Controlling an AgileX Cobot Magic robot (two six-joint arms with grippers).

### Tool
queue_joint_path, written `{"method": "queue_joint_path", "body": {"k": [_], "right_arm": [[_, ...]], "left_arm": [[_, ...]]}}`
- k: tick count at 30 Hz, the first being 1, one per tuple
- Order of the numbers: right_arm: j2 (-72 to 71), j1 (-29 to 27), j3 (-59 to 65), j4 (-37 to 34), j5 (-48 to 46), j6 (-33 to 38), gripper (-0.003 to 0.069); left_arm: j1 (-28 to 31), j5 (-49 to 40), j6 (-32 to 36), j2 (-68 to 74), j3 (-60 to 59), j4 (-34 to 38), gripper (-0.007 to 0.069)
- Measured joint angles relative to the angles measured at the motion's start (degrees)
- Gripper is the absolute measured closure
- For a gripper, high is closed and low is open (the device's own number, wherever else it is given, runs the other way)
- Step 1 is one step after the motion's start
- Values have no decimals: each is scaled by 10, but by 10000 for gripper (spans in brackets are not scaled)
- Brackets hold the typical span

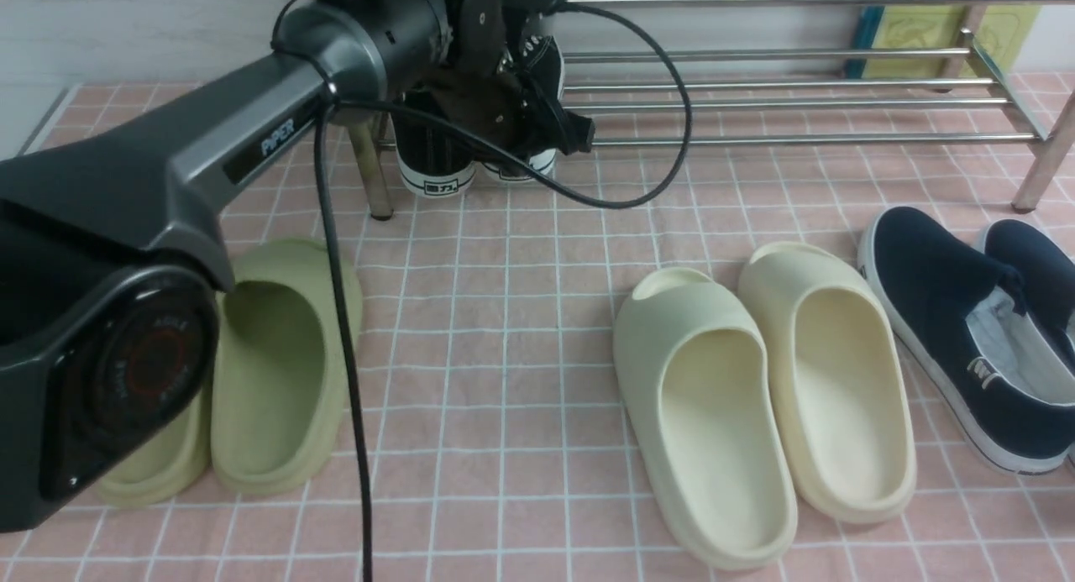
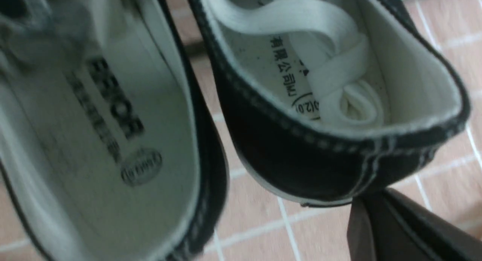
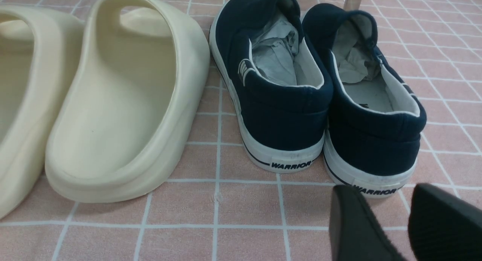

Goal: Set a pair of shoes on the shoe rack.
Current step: Use the left arm to put a shoe into the shoe rack

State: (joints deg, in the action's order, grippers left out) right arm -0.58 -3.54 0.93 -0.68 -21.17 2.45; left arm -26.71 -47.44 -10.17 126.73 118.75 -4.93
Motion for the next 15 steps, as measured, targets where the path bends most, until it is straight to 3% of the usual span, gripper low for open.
{"method": "queue_joint_path", "body": {"k": [9,15], "right_arm": [[0,0,0,0,0,0,419],[0,0,0,0,0,0,419]], "left_arm": [[0,-25,-7,-2,7,-8,619],[0,-71,-3,-98,9,-24,615]]}}
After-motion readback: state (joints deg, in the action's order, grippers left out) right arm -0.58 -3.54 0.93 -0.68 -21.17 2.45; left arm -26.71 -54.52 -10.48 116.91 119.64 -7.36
